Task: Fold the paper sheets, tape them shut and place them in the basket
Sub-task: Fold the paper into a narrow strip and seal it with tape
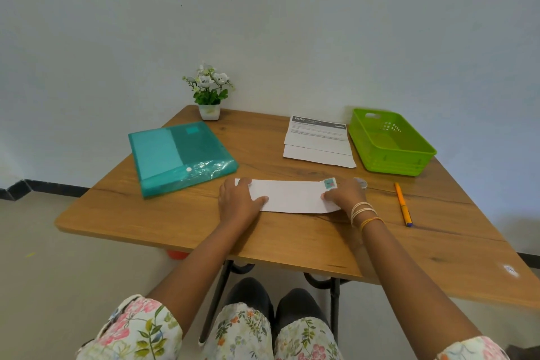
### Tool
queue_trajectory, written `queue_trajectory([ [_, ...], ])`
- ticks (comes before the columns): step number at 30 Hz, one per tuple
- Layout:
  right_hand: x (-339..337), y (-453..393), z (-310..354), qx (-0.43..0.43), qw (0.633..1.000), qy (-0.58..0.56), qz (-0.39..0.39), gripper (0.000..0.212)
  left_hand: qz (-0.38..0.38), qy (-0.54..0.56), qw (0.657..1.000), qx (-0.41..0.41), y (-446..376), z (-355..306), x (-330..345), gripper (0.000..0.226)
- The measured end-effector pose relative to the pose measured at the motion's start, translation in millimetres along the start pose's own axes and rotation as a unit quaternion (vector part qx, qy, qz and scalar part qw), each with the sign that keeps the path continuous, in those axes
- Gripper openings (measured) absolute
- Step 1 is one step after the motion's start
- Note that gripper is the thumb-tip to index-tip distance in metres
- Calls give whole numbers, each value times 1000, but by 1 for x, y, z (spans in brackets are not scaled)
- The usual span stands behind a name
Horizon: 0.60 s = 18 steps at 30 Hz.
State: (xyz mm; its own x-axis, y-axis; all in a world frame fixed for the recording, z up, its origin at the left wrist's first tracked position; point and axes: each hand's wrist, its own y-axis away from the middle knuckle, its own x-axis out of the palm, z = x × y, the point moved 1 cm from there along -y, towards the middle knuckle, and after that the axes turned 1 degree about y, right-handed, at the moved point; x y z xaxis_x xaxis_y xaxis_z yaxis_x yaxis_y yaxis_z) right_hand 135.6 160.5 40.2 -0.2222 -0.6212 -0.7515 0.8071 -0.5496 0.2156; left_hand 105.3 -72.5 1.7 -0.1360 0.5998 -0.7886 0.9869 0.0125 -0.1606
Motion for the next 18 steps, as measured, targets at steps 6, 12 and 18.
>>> queue_trajectory([
  [6, -10, 4, 0, -11, 965, -253, 61, 33, 11, -107, 993, 50, -11, -12, -7, 76],
  [12, -37, -2, 7, 11, 895, -430, 122, 31, 138, -67, 984, 85, -34, -43, -33, 45],
  [18, -26, 5, 15, 40, 835, -538, 108, 38, 159, 177, 971, -4, -37, -68, -34, 28],
])
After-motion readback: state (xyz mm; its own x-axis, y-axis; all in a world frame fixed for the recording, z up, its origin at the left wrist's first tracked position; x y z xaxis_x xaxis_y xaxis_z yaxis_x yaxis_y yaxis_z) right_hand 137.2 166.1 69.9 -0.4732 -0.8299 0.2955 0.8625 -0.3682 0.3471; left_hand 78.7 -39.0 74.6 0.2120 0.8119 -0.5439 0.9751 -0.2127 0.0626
